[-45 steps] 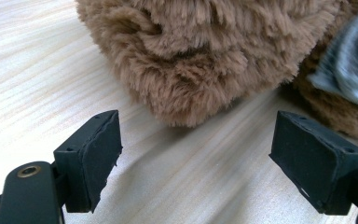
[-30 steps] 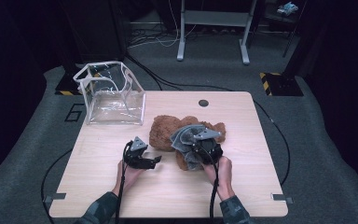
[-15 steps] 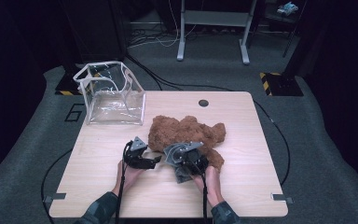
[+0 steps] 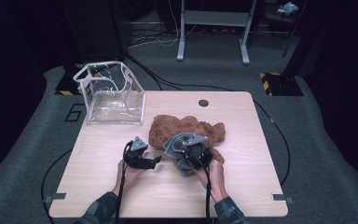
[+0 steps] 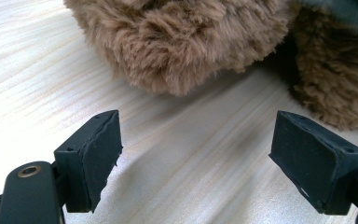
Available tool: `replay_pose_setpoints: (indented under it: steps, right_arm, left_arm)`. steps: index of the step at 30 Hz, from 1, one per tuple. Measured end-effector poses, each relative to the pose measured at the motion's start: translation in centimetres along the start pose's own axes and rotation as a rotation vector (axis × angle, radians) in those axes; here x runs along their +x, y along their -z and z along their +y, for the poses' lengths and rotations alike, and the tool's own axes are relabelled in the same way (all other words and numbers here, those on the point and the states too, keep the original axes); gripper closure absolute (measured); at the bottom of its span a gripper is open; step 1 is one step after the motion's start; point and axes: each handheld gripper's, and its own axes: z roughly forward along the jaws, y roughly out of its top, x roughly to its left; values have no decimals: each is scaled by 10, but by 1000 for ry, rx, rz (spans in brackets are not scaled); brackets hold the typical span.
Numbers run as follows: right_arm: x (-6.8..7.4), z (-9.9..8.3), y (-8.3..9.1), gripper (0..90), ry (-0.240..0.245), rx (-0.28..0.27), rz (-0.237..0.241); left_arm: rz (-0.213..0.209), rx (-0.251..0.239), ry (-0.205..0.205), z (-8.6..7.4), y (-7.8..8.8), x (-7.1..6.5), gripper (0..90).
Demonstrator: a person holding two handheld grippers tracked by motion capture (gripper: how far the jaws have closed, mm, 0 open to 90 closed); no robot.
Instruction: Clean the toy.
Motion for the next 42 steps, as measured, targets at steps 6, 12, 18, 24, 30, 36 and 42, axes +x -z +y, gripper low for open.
replay_pose_setpoints:
  steps: [6, 12, 18, 24, 30, 36, 42]
  right_arm:
    - [-14, 3, -6, 763, -36, 60, -35]
    - [-26, -11, 1, 763, -91, 75, -42]
    - [-34, -23, 17, 762, -122, 61, -79]
    - [-42, -43, 16, 763, -168, 85, -80]
    - [-28, -59, 9, 763, -153, 110, -54]
    - [-20, -69, 5, 764, -145, 137, -15]
    - [-19, -75, 0, 762, -157, 174, 29]
  left_arm:
    - [-7, 4, 0, 0, 1, 0, 159]
    - [-7, 4, -1, 0, 1, 1, 160]
    - [0, -1, 0, 0, 0, 0, 159]
    - [2, 1, 0, 0, 0, 0, 160]
    - [3, 3, -1, 0, 0, -1, 160]
    - [2, 2, -1, 0, 0, -1, 160]
    - [2, 2, -1, 0, 0, 0, 160]
